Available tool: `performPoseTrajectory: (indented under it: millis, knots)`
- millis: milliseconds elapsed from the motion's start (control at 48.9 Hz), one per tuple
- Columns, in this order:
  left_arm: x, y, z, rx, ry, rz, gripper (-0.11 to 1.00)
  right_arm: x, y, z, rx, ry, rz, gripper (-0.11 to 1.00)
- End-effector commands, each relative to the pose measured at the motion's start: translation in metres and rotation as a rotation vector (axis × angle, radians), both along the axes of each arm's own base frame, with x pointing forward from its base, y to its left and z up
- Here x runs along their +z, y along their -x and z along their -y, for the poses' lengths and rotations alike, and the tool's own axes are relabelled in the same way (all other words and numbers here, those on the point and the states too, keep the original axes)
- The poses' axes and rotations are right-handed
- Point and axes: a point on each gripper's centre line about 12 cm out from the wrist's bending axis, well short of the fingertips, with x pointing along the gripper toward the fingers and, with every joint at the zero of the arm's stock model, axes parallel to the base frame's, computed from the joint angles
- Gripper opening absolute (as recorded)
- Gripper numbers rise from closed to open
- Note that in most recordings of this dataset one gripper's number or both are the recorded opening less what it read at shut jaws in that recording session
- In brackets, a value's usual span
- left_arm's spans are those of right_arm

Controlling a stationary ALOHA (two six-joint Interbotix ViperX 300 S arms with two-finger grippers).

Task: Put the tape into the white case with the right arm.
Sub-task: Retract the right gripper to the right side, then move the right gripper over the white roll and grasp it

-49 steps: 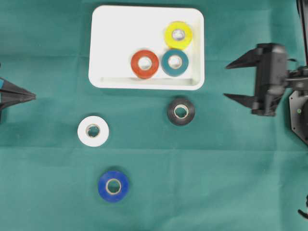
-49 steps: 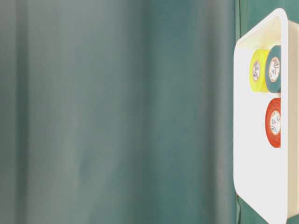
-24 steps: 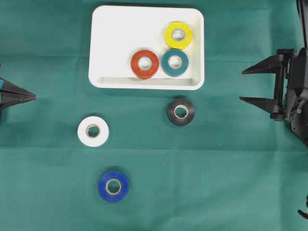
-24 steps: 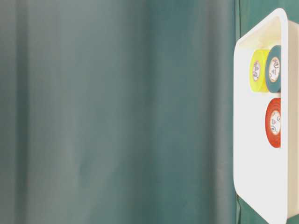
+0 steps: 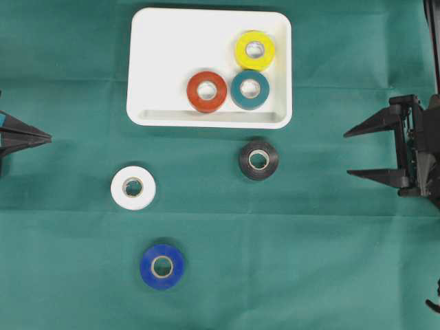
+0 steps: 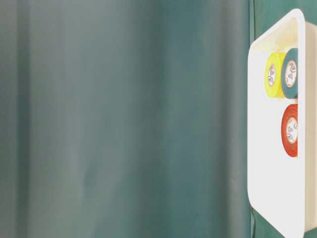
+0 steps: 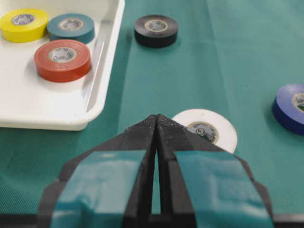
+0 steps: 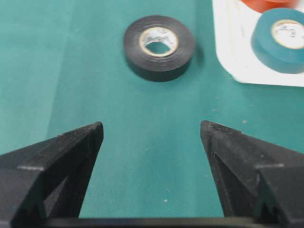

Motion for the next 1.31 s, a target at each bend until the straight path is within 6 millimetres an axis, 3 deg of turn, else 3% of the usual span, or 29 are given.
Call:
performPoseTrajectory:
  millis: [0,348,614,860,1289]
  knots:
    - [0.004,-0.001,0.0,0.002,0.0,0.008,0.0,0.002,-0.002,-0.004,0.025,0.002,0.008,0.45]
    - [0.005,-0.001,0.0,0.002,0.0,0.008,0.0,0.001,-0.001,-0.005,0.037,0.009,0.006,0.45]
    - [0.004,-0.001,0.0,0.002,0.0,0.008,0.0,0.01,-0.014,-0.008,0.055,0.009,0.005,0.44]
    - [0.005,-0.001,0.0,0.002,0.001,0.009,0.0,0.013,-0.047,-0.01,0.056,0.011,-0.064,0.43]
    - [0.004,-0.001,0.0,0.002,0.001,0.008,0.0,0.011,-0.129,-0.013,0.059,0.008,-0.147,0.44]
